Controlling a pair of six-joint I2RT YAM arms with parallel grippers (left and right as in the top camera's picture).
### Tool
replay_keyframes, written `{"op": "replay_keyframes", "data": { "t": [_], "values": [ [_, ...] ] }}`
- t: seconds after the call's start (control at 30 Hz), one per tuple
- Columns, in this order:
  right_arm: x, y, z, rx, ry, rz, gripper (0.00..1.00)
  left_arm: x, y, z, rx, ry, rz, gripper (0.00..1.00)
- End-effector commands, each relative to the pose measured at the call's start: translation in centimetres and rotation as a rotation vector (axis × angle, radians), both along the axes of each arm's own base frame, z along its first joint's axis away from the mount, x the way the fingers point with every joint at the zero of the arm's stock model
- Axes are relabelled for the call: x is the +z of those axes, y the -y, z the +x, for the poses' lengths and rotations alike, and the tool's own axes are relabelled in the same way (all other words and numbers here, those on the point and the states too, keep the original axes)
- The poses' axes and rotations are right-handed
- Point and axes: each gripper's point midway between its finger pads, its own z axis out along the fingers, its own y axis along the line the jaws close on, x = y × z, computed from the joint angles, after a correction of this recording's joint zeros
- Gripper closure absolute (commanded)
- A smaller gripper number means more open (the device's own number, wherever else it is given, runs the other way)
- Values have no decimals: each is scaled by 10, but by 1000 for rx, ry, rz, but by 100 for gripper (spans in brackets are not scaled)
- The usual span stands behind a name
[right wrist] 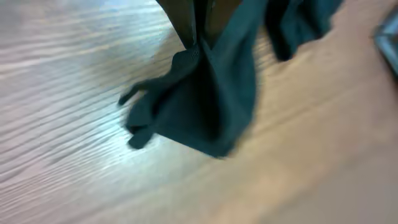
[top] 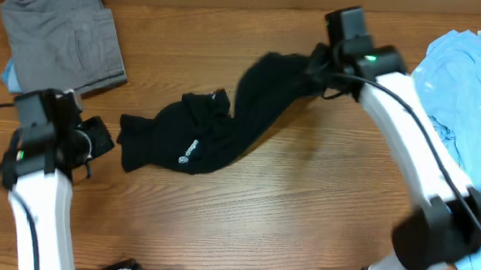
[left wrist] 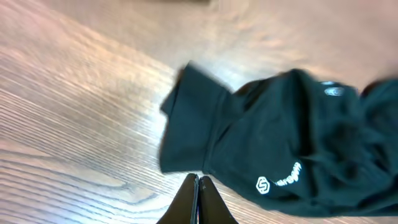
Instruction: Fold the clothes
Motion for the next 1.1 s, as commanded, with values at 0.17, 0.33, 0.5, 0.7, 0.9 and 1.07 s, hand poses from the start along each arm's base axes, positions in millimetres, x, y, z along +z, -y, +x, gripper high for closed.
{"op": "replay_keyframes", "data": {
  "t": [0.17, 0.33, 0.5, 0.7, 0.9, 1.07],
  "values": [
    [52, 26, -28, -80, 76, -36, 96, 32, 12, -18, -10, 88, 12, 73],
    [44, 41, -39, -156, 30, -84, 96, -13, 35, -2, -160, -58, -129, 35],
    [40, 53, -44, -207, 2, -101, 96, -70, 51, 6, -213, -258, -213, 35],
    [38, 66, -47, -237, -20, -108, 96, -137, 57, 9, -199, -475, -197, 45],
    [35, 71, -49, -245, -32, -117, 96, -162, 35, 20, -100, -500, -114, 41],
    [35, 70, -49, -245, -34, -117, 96, -179, 33, 24, -98, -519, -114, 39]
  ]
}}
